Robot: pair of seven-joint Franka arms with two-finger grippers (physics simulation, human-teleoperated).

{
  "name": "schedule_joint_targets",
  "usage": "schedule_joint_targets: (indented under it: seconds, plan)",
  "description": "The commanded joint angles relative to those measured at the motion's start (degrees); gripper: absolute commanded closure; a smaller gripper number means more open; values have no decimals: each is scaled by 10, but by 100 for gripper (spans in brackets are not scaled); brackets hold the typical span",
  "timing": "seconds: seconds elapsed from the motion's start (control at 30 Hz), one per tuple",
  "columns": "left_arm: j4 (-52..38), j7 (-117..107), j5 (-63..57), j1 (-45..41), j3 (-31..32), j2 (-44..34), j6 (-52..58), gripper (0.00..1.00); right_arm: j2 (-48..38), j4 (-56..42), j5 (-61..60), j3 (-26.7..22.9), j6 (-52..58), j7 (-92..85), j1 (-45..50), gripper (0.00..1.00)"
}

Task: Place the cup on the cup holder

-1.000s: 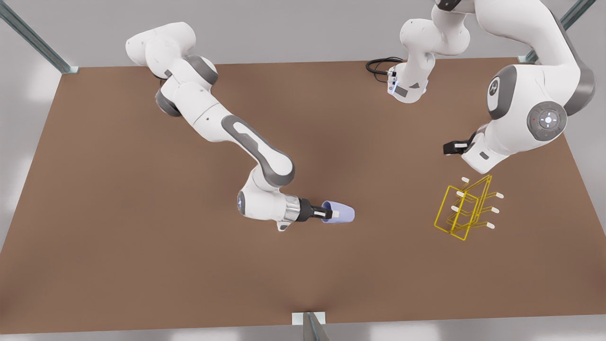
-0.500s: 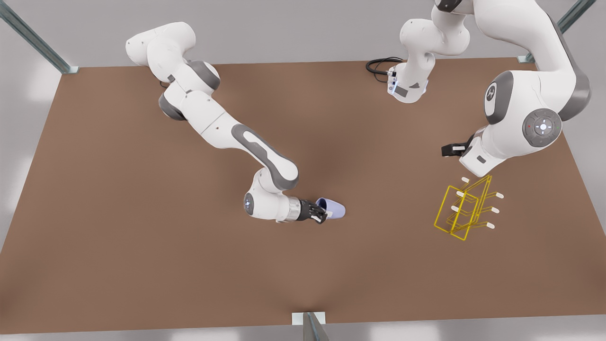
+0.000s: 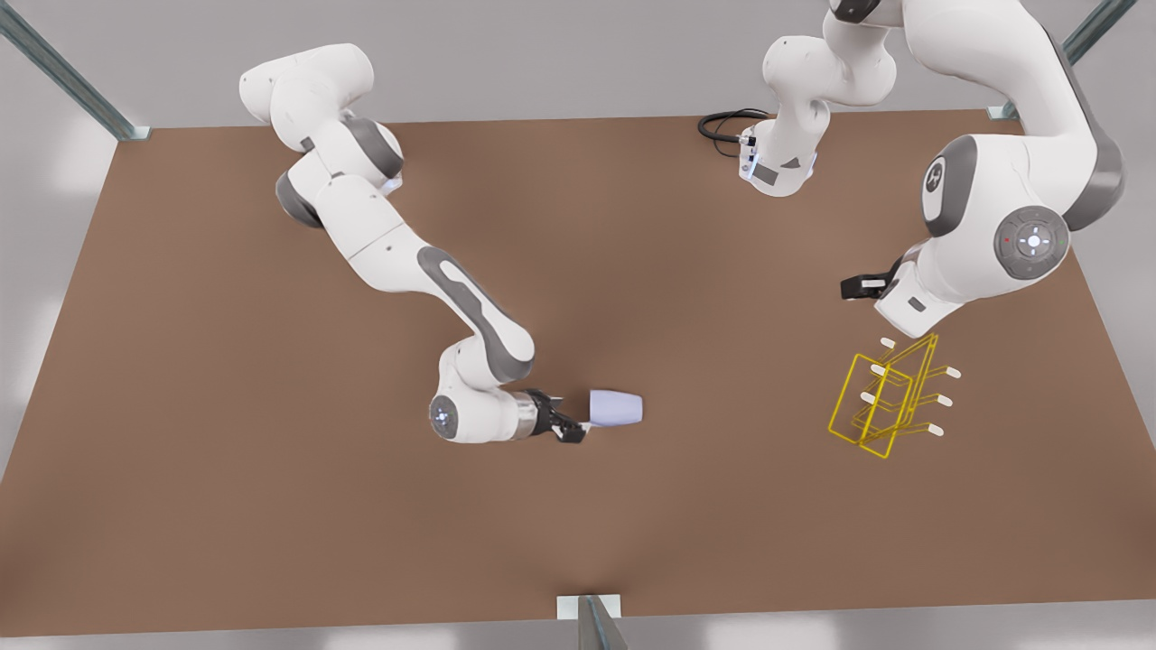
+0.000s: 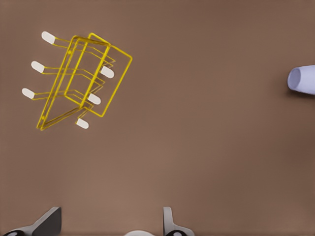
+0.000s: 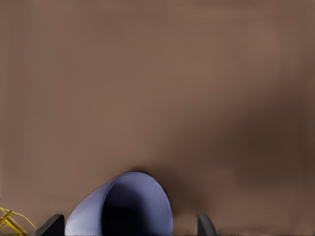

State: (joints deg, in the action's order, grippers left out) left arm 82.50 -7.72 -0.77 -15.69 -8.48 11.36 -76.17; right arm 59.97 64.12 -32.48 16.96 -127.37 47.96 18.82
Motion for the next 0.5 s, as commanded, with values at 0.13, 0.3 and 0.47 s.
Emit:
schedule_joint_targets:
  seconds: [0.13, 0.3, 0.47]
  plan:
    - [-35, -614, 2, -57, 160, 92, -57, 0, -277, 94, 159, -85, 284, -246, -172, 0]
    - [-123, -1063, -35, -151, 155, 249, -223, 0, -503, 233, 371, -83, 328, -470, -279, 0]
    - [-103, -1355, -12, -152, 159, 281, -450, 0, -498, 253, 369, -46, 305, -528, -324, 0]
